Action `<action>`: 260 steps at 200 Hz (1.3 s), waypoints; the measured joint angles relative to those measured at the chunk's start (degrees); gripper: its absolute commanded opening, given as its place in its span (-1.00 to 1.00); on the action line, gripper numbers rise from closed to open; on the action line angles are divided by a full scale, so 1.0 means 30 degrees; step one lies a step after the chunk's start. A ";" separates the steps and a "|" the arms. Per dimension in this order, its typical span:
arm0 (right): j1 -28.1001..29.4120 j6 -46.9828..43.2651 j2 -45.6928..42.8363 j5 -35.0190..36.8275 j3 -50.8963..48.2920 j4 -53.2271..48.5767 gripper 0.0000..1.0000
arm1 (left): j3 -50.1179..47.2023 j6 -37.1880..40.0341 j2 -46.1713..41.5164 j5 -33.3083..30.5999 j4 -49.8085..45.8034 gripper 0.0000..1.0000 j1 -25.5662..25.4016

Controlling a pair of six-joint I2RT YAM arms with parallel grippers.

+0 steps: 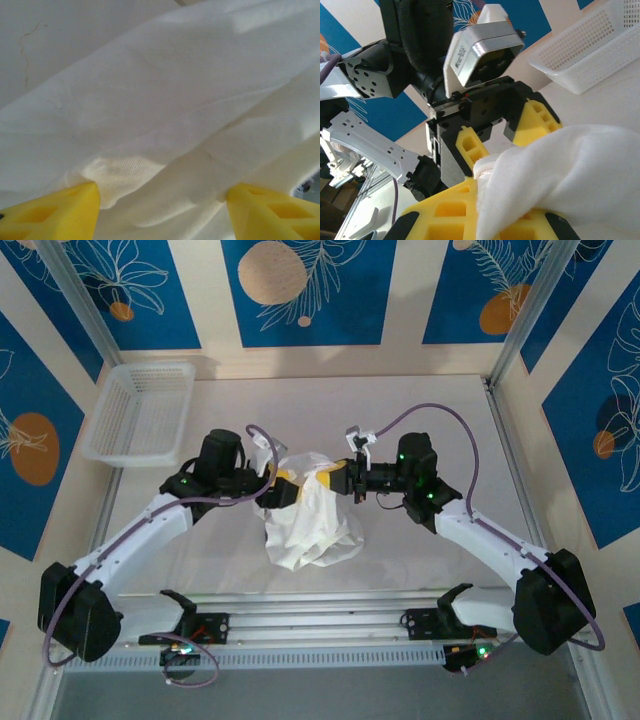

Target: Fold the inside-out t-shirt

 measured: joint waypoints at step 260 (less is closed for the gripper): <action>0.0743 0.6069 -0.1931 1.0805 0.0168 -1.1009 0.10 | 0.0000 -0.1115 0.0466 -0.1326 -0.4408 0.03 -0.5253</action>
